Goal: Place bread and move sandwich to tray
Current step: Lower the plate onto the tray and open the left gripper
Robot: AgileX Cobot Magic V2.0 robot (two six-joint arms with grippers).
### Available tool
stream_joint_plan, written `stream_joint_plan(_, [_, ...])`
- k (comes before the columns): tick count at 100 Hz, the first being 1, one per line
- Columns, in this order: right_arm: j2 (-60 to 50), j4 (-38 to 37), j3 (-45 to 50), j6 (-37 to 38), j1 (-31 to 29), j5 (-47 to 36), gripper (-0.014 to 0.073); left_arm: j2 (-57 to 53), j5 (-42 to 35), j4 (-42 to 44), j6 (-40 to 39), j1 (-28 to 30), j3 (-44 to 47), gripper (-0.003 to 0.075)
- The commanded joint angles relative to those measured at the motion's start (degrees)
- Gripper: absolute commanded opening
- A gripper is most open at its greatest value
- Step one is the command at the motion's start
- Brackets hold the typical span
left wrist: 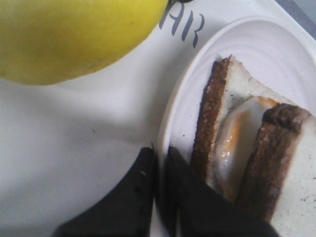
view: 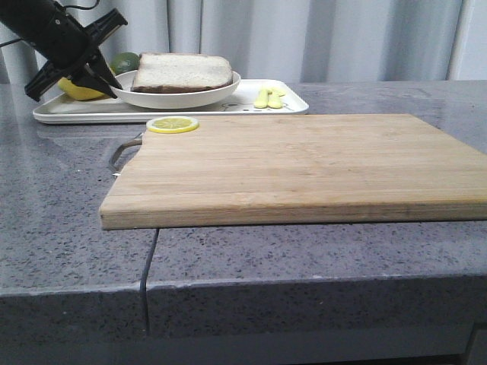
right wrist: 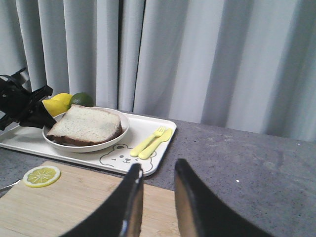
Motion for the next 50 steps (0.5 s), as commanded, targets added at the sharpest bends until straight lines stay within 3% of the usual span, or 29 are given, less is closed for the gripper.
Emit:
stream_joint_plan(1, [-0.1,-0.1,-1.7,-0.4,-0.2,-3.5,0.0187,-4.1,-2.0,-3.2,-0.8,-0.5,-2.2,-0.002])
stream_joint_plan(50, [-0.1,-0.1,-1.7,-0.4,-0.2,-4.2,0.0187,-4.1,-1.5,-0.1,-2.9,-0.5,-2.2,-0.002])
